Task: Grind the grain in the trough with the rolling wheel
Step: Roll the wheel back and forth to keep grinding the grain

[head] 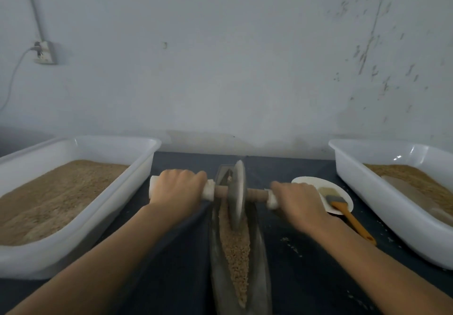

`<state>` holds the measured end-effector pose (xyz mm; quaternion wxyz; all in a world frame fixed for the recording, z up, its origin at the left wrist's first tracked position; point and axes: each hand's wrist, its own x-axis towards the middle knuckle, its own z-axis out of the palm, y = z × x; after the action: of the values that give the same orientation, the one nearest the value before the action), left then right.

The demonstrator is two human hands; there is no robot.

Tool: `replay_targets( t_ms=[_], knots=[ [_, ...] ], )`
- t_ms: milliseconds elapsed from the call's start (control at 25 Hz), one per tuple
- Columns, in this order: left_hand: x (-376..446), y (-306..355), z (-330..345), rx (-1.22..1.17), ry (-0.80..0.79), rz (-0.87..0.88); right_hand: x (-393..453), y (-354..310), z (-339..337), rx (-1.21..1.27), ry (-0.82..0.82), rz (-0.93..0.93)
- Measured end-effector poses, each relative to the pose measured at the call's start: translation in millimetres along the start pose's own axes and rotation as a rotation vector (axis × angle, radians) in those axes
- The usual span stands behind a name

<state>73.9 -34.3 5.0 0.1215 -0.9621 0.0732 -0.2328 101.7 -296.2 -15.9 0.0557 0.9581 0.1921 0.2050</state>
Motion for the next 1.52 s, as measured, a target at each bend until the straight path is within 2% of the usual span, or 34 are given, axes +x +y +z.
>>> replay_targets(
  t_ms=[120,200,240,320,360,440,560,680,760,800,880,960,1040,1120,1280,1360,1520],
  knots=[
    [-72,4,-17,-0.057,0.135,0.153,-70,-4,-30,0.015,0.137,-0.204],
    [-99,-1,-26,-0.133,0.255,0.217,-93,-7,-53,-0.002,0.24,-0.234],
    [-103,-4,-23,-0.15,0.233,0.208,-95,-8,-56,-0.007,0.211,-0.207],
    [-90,-5,-16,-0.112,0.063,0.162,-82,-12,-56,-0.073,0.094,-0.196],
    [-75,-4,-7,-0.057,0.027,0.124,-66,-12,-45,-0.123,0.013,-0.186],
    [-33,-3,14,-0.022,0.008,-0.012,-20,-9,-25,-0.171,-0.017,-0.097],
    [17,-5,24,-0.002,-0.009,-0.099,36,-6,-14,-0.167,0.021,0.011],
    [10,-3,15,-0.009,-0.047,-0.057,23,-5,-15,-0.13,-0.005,-0.017],
    [-26,-4,7,-0.079,-0.106,-0.016,-17,-2,-24,-0.096,-0.025,-0.14],
    [-48,-4,2,-0.104,-0.116,0.019,-39,-2,-31,-0.103,0.032,-0.228],
    [-85,-5,-17,-0.111,-0.012,0.164,-71,-8,-57,-0.037,0.077,-0.274],
    [-99,-8,-25,-0.135,0.105,0.252,-79,-9,-65,-0.018,-0.027,-0.253],
    [-86,-5,-28,-0.065,-0.026,0.214,-67,-9,-52,-0.014,-0.224,-0.156],
    [-48,0,-13,0.006,-0.089,0.087,-41,-6,-31,0.018,-0.16,-0.092],
    [19,-5,13,0.078,-0.06,-0.017,21,0,-7,-0.023,-0.088,0.018],
    [16,-4,11,0.04,-0.051,-0.02,23,1,-11,-0.04,-0.079,0.007],
    [-51,-8,4,-0.073,-0.09,0.058,-47,-2,-32,0.014,-0.132,-0.136]
  ],
)
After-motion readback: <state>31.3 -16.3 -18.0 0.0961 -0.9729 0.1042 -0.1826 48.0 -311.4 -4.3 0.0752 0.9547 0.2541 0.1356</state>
